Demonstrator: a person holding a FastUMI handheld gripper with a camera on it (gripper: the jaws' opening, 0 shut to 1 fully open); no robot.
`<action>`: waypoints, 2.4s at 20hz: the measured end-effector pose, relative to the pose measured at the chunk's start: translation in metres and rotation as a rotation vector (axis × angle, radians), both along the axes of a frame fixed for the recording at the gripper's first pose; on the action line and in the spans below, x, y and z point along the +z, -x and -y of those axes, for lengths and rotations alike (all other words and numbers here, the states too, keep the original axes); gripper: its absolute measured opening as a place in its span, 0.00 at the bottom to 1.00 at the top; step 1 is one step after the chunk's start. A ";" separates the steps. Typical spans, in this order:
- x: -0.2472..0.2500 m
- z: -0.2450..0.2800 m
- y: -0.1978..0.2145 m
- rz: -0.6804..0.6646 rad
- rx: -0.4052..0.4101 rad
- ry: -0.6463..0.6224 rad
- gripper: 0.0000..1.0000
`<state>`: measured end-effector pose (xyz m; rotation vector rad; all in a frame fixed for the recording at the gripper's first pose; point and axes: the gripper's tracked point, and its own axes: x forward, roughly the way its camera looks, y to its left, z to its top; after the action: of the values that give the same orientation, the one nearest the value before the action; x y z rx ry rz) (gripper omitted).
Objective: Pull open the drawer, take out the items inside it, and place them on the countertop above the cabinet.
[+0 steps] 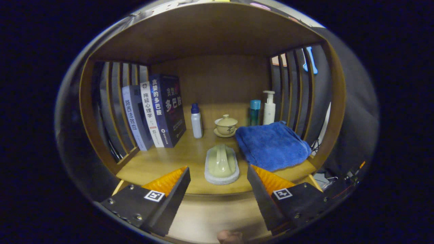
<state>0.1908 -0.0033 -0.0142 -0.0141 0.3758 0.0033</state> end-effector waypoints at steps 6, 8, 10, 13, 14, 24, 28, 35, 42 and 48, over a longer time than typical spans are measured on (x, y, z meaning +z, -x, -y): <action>0.018 0.001 0.081 0.019 0.005 -0.041 1.00; 0.014 0.000 0.107 0.022 0.010 -0.053 1.00; 0.008 0.006 0.130 0.033 -0.010 -0.050 1.00; -0.006 0.008 0.165 0.054 -0.021 -0.043 1.00; -0.015 0.008 0.175 0.059 -0.025 -0.033 1.00; -0.098 0.012 0.225 0.063 -0.050 0.071 1.00; -0.131 0.020 0.232 0.047 -0.077 0.048 1.00; -0.176 0.033 0.221 0.063 -0.100 -0.099 1.00; -0.194 0.012 0.192 0.036 -0.048 -0.035 1.00; -0.202 0.000 0.182 0.037 -0.004 -0.002 0.98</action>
<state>0.0092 -0.0032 -0.2166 -0.0111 0.3385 -0.0009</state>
